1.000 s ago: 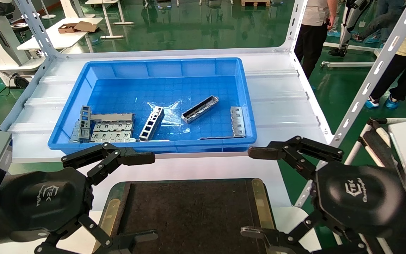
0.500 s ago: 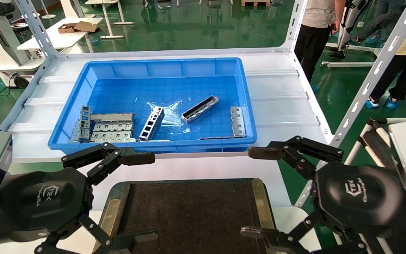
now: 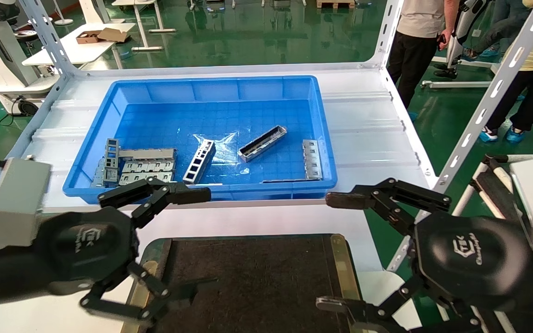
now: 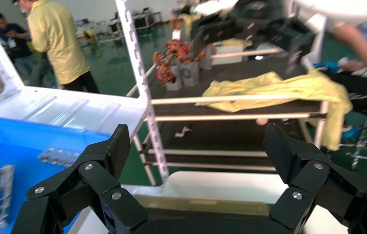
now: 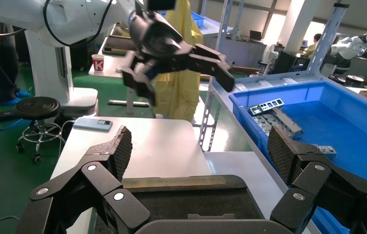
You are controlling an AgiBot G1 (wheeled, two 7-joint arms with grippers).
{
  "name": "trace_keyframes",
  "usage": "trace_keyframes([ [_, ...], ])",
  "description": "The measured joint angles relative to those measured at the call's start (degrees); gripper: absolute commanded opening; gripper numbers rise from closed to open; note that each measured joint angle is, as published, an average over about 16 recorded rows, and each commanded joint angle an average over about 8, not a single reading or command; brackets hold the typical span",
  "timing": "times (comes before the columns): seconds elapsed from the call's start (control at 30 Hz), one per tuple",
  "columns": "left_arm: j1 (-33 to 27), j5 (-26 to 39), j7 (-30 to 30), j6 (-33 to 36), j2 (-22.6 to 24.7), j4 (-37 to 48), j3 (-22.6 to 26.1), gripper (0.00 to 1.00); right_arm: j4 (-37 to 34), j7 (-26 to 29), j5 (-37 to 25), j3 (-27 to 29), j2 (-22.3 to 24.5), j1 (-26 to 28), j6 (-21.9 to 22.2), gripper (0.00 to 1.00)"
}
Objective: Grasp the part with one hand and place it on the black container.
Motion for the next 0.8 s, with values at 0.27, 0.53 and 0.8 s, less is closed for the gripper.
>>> trace_keyframes([
  [0.27,-3.2,6.3,0.1,-4.4,3.6,2.0,2.4,1.0,0.0,0.0,0.0,0.0,0.0,0.0,0.0,1.0],
  [0.53,-8.6,13.5,0.9,-9.1,9.8,8.4,5.6,1.0,0.0,0.0,0.0,0.0,0.0,0.0,0.0,1.0],
  [0.8,-15.1,20.2,3.5,-13.6,17.6,19.5,8.8,1.0,0.0,0.0,0.0,0.0,0.0,0.0,0.0,1.0],
])
